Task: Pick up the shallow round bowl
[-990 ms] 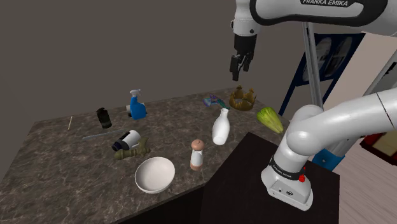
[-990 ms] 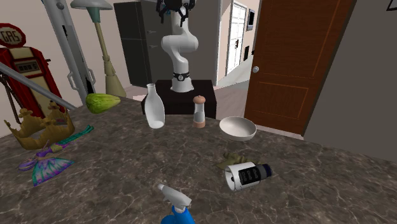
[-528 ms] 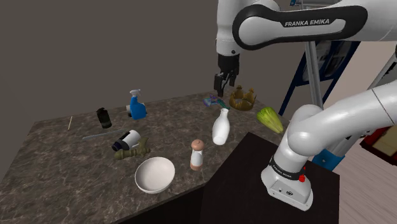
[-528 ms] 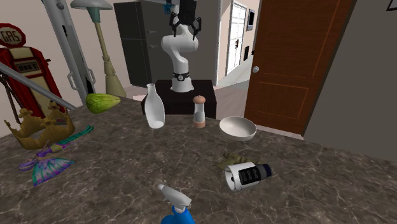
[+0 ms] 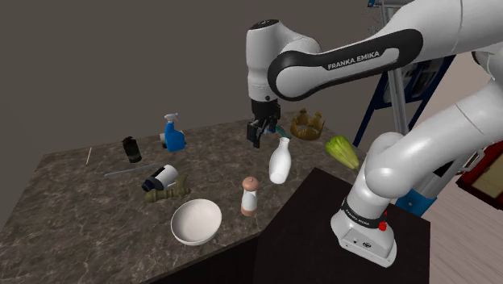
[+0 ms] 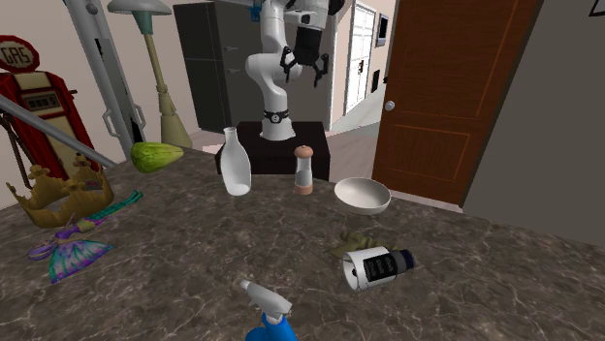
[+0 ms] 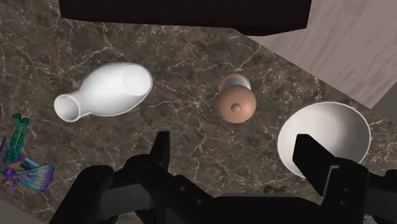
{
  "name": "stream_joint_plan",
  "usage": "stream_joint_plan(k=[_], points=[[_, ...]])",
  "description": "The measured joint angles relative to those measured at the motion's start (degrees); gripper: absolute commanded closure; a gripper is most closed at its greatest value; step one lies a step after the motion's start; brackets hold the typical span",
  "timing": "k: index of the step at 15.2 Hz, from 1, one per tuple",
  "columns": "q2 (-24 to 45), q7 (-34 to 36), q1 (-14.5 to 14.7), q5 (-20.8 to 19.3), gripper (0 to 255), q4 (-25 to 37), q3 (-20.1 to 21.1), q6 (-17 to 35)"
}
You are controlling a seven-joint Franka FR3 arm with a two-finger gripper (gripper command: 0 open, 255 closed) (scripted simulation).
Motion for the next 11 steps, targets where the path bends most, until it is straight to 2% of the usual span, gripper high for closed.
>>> stream_joint_plan(k=[7,11], points=[[12.9,8.9,0.3,-1.1,0,2.2,7.0,10.1],[21.7,14.7,-0.1,-4.6,0,4.9,10.4,15.3]])
